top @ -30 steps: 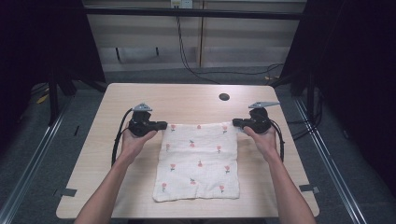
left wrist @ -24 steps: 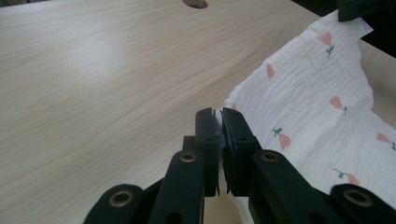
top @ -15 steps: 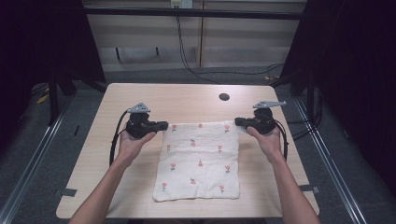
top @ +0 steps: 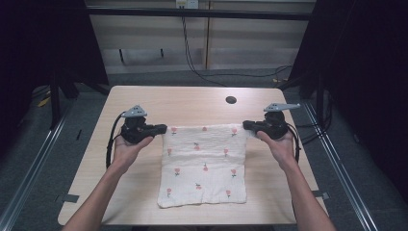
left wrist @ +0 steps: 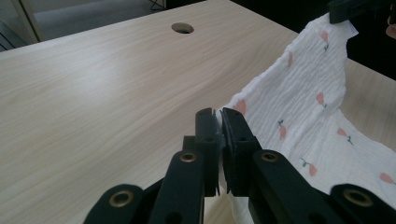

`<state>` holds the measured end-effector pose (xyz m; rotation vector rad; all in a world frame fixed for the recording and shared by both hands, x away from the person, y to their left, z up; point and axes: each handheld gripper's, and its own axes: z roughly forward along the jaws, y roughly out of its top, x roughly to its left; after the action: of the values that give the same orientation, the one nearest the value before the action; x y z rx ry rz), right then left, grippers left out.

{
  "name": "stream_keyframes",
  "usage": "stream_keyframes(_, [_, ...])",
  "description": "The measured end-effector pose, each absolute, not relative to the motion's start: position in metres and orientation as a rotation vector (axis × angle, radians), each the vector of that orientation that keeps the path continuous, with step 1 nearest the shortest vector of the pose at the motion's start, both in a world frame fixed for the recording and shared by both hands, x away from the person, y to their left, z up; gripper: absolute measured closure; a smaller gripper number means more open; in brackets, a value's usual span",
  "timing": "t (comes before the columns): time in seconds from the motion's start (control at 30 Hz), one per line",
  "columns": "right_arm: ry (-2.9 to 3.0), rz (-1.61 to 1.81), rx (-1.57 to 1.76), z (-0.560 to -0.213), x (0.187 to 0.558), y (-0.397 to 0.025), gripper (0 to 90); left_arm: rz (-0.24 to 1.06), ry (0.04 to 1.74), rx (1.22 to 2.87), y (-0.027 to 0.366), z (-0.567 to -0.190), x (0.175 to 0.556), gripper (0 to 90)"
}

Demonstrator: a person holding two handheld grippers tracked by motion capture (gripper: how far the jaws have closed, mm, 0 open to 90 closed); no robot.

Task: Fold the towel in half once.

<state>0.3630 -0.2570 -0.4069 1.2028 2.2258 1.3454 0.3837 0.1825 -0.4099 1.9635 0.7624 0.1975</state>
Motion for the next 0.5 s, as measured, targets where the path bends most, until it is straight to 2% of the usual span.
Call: stream_keyframes(0.5, [2.24,1.401,1.119,-0.392,0.334,-0.257,87.0,0.201,0.708,1.967,0.19,-0.406,0.365,86.1])
